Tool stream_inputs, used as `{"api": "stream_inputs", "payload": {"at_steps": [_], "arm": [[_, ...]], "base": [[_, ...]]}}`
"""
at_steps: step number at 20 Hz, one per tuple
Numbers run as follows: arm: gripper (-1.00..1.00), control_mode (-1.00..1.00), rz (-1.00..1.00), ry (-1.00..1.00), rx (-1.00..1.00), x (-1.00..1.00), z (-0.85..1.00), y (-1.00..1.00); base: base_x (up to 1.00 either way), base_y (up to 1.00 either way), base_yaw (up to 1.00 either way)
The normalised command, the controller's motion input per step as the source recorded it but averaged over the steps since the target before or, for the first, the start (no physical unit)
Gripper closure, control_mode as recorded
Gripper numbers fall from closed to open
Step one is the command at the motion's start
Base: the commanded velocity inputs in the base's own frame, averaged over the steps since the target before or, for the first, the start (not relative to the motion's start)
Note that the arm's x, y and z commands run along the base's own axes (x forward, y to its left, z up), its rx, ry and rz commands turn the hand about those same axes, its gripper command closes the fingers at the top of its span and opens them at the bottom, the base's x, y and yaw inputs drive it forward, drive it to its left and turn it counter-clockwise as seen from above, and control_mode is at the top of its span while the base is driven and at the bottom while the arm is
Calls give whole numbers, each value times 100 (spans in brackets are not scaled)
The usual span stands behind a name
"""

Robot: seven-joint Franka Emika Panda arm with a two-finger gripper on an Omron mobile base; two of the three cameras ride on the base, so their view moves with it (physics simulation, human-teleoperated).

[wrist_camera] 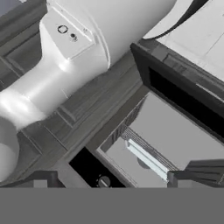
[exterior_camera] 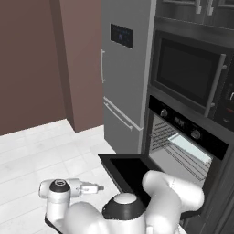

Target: Take the baked cake out of the oven and place it on the plate for cooling. Then close the oven door.

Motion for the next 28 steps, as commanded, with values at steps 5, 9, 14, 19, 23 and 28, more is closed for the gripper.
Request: {"api": "stream_inputs", "payload": {"at_steps": [5,9,14,19,23,28], "arm": [[-100,-100,8,-41,15,-7,-26,-3],[-100,-100,4,-44,16,0,-21,-6],[-100,-100,1,-49,16,6,-29,-6],[-100,-100,0,-51,13,9,-42,-5],[-100,-100,-5,-43,9,26,-41,-4],[-100,-100,-19,-34,7,26,-31,1]], "base": [[0,0,0],[0,0,0],[0,0,0],[0,0,0],[0,0,0],[0,0,0]]}}
